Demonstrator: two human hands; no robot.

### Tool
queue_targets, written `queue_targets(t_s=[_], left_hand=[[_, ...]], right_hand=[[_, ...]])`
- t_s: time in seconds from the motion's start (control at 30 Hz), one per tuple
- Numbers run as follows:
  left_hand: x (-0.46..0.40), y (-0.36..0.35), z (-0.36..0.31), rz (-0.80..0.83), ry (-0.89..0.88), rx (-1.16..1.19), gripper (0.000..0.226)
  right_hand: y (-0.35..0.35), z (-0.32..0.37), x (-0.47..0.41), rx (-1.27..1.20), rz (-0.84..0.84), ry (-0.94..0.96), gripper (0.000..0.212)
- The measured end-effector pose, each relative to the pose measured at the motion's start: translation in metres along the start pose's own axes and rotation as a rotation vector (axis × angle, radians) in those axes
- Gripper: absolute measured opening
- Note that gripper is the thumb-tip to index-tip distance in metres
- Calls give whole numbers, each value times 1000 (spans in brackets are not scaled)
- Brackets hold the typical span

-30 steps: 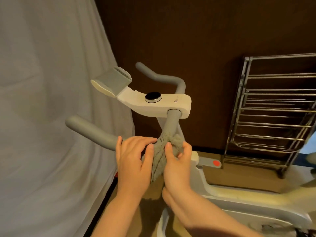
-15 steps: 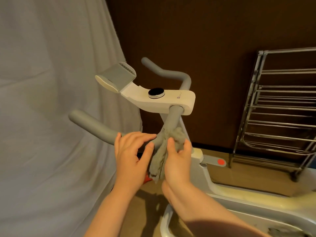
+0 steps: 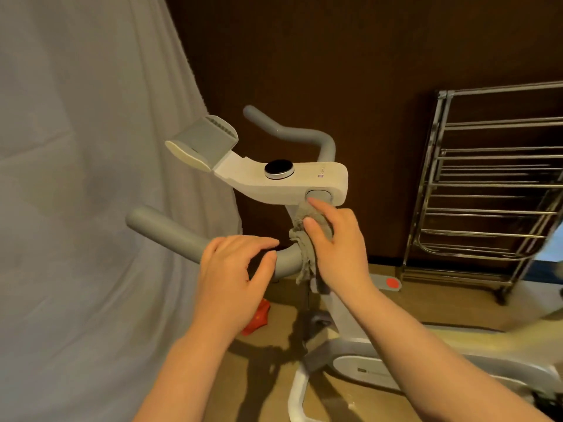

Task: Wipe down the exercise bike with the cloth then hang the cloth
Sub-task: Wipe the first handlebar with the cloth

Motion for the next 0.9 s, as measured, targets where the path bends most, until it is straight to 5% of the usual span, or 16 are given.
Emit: queue_targets(t_s=[0.13,0.23,0.6,0.77,0.9], left_hand=[[-11,1,13,8,18,68,20],[-10,-2,12,13,-3,68,20],[-6,44,45,-13,-170,-12,16],[-3,62,65,-30,-208,-16,21],[1,70,73,-55,-234,-6,21]], right_hand=[[-12,24,16,347,148,122,30],[-10,27,5,362,233,74,30],[-17,49,36,480,-58,-28,30],[-72,91,61,381,-6,163,32],[-72,89,59,454,-214,119,30]])
Point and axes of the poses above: each hand's wrist, its own x-axis away from the middle knuckle, its own y-axis out of the back of the hand, z = x × y, the point moved 6 cm from there along -x, towards the middle knuckle, and after that the axes turned 2 degrees about y, right-handed, at the moved point
